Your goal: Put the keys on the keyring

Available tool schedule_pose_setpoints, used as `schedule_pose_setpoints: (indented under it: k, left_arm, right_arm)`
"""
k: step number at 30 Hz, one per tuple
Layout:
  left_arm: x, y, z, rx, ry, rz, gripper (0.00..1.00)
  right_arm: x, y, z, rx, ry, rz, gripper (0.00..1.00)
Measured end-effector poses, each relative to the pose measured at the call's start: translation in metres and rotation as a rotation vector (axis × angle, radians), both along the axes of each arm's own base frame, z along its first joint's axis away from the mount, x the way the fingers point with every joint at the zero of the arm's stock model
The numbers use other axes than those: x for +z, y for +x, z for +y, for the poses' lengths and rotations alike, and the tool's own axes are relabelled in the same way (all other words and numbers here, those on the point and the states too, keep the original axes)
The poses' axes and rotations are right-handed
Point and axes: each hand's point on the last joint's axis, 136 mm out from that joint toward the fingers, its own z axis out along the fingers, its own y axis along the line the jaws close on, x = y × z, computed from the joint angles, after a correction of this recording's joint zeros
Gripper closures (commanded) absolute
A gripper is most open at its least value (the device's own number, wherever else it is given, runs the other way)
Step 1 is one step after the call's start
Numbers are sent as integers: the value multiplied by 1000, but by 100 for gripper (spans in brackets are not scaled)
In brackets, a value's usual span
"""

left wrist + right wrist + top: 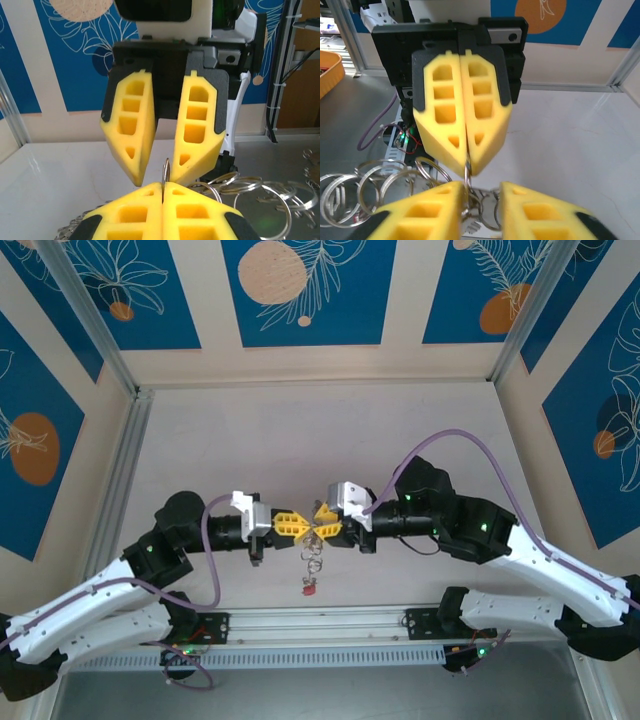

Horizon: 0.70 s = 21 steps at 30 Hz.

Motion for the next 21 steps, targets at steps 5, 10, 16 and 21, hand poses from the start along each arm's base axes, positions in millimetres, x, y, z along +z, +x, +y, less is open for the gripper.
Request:
schedule_pose_setpoints:
  k: [5,10,16,21]
  left_arm:
    - [13,-2,8,1,-43,-24,100]
    - [16,-3,9,-3,-55,-22,100]
    - [18,-2,9,-3,-62,-24,100]
    - [17,-2,8,-3,-63,-21,100]
  right_arm:
    - [-4,-5,-12,-16,47,14,57]
    - [-8,-9,-16,-21,74,39,57]
    - [-16,-7,-3,-3,75,80,55]
    - [-23,-3,10,7,67,106,56]
